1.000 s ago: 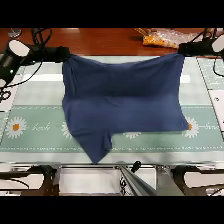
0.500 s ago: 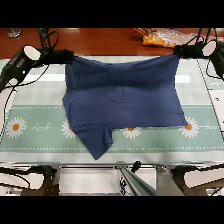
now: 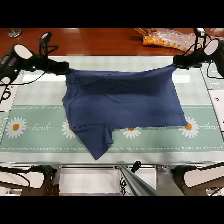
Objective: Fold the shirts.
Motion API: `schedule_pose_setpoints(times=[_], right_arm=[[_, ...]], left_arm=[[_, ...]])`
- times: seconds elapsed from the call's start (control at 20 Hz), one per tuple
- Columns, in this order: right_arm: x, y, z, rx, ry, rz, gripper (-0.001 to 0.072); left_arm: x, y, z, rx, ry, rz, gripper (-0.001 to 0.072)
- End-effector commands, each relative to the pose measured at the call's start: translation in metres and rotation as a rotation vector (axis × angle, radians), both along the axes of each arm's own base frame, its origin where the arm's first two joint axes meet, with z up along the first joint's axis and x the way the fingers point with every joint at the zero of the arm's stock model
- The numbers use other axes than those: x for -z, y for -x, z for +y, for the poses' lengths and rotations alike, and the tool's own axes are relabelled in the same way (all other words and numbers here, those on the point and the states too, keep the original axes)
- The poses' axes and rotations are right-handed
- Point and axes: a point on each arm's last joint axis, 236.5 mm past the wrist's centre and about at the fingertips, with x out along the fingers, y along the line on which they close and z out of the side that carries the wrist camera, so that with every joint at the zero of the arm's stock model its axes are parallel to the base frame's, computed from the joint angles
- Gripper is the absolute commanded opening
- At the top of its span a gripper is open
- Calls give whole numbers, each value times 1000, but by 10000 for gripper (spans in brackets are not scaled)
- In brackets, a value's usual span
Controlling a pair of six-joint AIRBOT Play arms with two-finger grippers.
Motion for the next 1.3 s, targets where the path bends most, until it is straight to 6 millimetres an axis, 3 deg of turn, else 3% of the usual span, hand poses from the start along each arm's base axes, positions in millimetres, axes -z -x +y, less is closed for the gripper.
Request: schedule_pose_setpoints(times=[0.0, 0.25, 0.35, 0.65, 0.7, 0.75, 0.8, 0.9, 0.95, 1.05, 1.1, 1.25], right_arm=[[9, 28, -16, 3, 2, 126, 37], [27, 50, -14, -5, -17, 242, 37], [30, 51, -5, -11, -54, 255, 37], [30, 49, -8, -8, -45, 245, 43], [30, 49, -8, -8, -45, 244, 121], [29, 48, -8, -13, -42, 243, 235], [28, 49, -9, -23, -36, 240, 306], [22, 53, -12, -44, -6, 243, 324], [18, 60, -20, -47, 34, 260, 324], [12, 84, -49, -39, 166, 342, 329], [8, 94, -61, -16, 186, 372, 371], [4, 129, -76, 39, 111, 460, 445]], left_arm=[[10, 57, 5, 97, 30, 235, 20], [21, 73, 4, 78, 55, 346, 20], [26, 73, 3, 57, 65, 372, 21], [26, 76, -1, 59, 84, 387, 31], [26, 78, -1, 64, 84, 396, 103], [25, 82, -1, 73, 86, 412, 226], [25, 88, -2, 86, 87, 433, 285], [20, 104, 1, 107, 95, 490, 328], [16, 111, 5, 101, 103, 524, 443], [5, 117, 18, 58, 116, 543, 467], [-3, 118, 26, 28, 121, 531, 467], [-24, 127, 40, -15, 122, 473, 478]])
